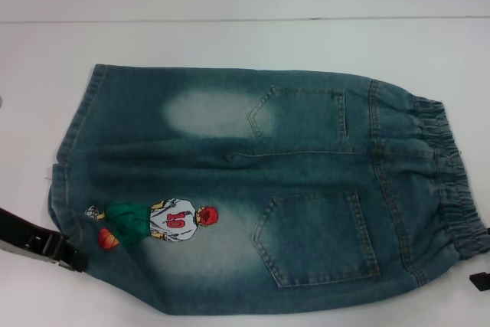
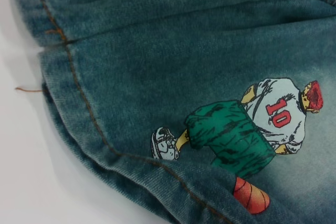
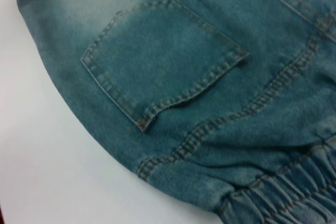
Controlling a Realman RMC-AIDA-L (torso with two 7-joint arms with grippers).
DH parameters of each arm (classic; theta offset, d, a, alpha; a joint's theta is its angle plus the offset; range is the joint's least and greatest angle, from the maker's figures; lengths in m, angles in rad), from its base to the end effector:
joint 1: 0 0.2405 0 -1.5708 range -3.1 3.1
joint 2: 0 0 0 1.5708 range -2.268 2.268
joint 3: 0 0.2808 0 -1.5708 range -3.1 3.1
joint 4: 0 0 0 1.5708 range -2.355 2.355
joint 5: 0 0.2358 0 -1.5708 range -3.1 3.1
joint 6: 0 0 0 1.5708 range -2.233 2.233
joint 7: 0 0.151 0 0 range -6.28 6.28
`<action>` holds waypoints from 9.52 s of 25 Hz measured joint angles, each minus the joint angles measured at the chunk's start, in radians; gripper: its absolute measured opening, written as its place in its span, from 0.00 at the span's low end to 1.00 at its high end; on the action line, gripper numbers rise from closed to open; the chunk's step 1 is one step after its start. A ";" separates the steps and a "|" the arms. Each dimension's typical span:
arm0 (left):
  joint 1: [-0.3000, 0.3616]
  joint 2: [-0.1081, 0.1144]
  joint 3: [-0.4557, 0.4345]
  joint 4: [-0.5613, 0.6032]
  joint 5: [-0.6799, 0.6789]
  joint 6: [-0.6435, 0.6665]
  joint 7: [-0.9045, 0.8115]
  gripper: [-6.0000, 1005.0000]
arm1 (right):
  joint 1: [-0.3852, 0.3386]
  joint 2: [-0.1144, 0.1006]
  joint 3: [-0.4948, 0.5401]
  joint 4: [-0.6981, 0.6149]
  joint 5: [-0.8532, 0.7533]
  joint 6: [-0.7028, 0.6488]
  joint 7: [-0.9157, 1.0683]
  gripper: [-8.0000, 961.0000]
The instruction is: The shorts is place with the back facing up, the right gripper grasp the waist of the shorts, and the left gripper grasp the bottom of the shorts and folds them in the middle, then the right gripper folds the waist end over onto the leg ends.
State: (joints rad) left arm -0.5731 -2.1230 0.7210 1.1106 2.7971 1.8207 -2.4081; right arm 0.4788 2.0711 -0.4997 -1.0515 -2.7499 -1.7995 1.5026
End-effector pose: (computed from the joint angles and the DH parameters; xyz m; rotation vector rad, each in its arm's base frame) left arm -0.3145 0.3388 0.0291 -2.4013 -1.7190 0.3700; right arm 0.3708 0.3060 0.0604 -2.8366 0.8398 -0.2303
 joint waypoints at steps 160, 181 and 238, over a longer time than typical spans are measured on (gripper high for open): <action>-0.218 0.035 -0.019 -0.225 -0.166 -0.729 -0.053 0.37 | 0.114 -0.072 -0.107 0.168 0.389 0.683 0.269 0.42; -0.019 -0.004 -0.022 -0.142 -0.653 -0.159 0.545 0.92 | -0.121 -0.062 -0.027 0.074 0.557 0.289 0.004 0.96; -0.029 -0.047 0.032 -0.355 -0.797 -0.123 0.751 0.92 | -0.071 -0.017 0.030 0.360 0.527 0.502 -0.490 0.16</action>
State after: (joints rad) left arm -0.6024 -2.1700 0.7531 0.7552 2.0006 1.6978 -1.6569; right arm 0.4078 2.0540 -0.4698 -0.6914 -2.2230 -1.2980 1.0131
